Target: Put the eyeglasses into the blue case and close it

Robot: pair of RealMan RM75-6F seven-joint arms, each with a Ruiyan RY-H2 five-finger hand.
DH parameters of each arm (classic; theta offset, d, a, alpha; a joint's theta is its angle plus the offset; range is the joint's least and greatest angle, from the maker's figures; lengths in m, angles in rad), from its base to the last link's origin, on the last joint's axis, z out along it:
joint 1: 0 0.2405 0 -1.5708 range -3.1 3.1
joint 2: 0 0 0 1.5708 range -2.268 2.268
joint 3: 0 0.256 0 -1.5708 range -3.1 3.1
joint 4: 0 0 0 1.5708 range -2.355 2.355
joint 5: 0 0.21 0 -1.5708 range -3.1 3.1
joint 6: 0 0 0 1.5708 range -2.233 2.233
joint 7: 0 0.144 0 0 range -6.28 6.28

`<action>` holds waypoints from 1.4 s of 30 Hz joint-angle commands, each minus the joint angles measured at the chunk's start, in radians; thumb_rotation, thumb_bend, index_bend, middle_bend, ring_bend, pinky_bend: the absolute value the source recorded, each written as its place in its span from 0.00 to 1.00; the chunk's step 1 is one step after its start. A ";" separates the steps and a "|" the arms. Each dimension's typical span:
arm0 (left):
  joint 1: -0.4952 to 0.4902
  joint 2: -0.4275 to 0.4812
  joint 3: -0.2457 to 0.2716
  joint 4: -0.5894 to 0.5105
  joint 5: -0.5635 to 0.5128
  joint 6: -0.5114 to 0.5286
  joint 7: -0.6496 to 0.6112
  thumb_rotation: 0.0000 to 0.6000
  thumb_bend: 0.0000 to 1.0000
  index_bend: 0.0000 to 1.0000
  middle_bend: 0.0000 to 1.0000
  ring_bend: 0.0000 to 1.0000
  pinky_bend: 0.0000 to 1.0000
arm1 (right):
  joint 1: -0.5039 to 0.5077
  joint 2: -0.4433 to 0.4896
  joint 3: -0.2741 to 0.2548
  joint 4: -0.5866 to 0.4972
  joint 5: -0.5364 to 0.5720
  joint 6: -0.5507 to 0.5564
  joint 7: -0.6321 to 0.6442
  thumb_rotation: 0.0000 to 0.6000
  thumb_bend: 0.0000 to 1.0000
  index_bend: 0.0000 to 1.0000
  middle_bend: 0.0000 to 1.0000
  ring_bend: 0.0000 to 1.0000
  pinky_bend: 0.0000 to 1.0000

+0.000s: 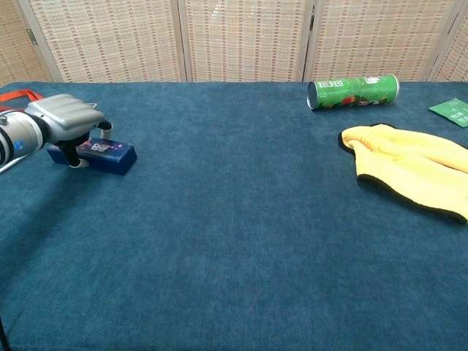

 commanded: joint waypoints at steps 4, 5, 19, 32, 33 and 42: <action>0.012 0.012 0.018 -0.034 0.050 0.023 -0.039 1.00 0.33 0.46 0.92 0.91 0.94 | 0.002 0.000 0.001 -0.001 -0.001 -0.002 0.000 1.00 0.39 0.32 0.41 0.45 0.36; 0.016 0.017 0.018 -0.047 0.047 0.029 -0.034 1.00 0.33 0.35 0.91 0.90 0.94 | 0.003 0.000 0.002 -0.001 0.000 -0.003 0.000 1.00 0.39 0.32 0.41 0.45 0.36; 0.182 0.152 -0.001 -0.329 0.122 0.279 -0.253 1.00 0.29 0.00 0.40 0.45 0.77 | 0.012 0.006 0.003 -0.003 -0.008 -0.009 -0.009 1.00 0.39 0.32 0.41 0.45 0.36; 0.442 0.287 0.083 -0.477 0.271 0.606 -0.407 1.00 0.29 0.02 0.32 0.32 0.47 | 0.038 0.002 -0.004 0.001 -0.024 -0.045 -0.007 1.00 0.39 0.32 0.36 0.32 0.36; 0.463 0.301 0.092 -0.490 0.281 0.628 -0.406 1.00 0.29 0.03 0.32 0.32 0.46 | 0.040 -0.002 -0.004 0.003 -0.025 -0.047 -0.005 1.00 0.39 0.32 0.36 0.32 0.36; 0.598 0.351 0.140 -0.563 0.350 0.769 -0.407 1.00 0.29 0.07 0.32 0.32 0.46 | 0.048 -0.023 -0.006 0.012 -0.027 -0.053 -0.006 1.00 0.39 0.32 0.36 0.32 0.36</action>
